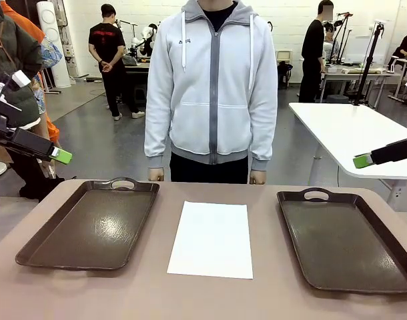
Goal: Sort the A4 documents.
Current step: Receive the A4 Paper.
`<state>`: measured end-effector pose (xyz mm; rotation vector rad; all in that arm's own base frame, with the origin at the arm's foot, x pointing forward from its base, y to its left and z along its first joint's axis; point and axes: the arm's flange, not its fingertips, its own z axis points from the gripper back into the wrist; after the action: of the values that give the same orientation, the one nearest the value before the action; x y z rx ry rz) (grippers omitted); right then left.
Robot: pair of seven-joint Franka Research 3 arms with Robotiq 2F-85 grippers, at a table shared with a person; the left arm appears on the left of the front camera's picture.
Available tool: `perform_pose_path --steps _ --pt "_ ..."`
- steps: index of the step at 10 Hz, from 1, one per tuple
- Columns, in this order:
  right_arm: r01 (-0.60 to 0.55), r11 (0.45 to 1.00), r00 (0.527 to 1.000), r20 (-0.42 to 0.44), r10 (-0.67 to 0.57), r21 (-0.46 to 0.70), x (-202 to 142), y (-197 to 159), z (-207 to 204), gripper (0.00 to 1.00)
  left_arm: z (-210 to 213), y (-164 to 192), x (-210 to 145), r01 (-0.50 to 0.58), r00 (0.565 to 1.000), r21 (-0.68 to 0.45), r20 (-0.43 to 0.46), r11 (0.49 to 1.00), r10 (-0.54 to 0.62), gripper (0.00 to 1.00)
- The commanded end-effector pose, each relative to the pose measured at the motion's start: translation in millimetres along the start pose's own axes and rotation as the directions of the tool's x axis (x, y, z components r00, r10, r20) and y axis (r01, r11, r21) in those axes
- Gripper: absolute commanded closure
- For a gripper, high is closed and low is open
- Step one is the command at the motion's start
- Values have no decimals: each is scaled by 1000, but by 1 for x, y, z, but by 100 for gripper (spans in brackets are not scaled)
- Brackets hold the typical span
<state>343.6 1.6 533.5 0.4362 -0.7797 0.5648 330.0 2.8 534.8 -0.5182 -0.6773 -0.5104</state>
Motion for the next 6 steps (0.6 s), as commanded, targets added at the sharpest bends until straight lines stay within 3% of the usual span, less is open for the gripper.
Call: perform_pose_path --steps 1,6 --pt "-27 999 1000 0 27 26 -31 19 -15 0 -17 -8 -35 12 1000 1 -8 1000 -12 0" --pt "-20 1000 1000 -12 21 22 -31 17 -16 0 -16 -1 -40 22 999 58 -39 998 -20 0"
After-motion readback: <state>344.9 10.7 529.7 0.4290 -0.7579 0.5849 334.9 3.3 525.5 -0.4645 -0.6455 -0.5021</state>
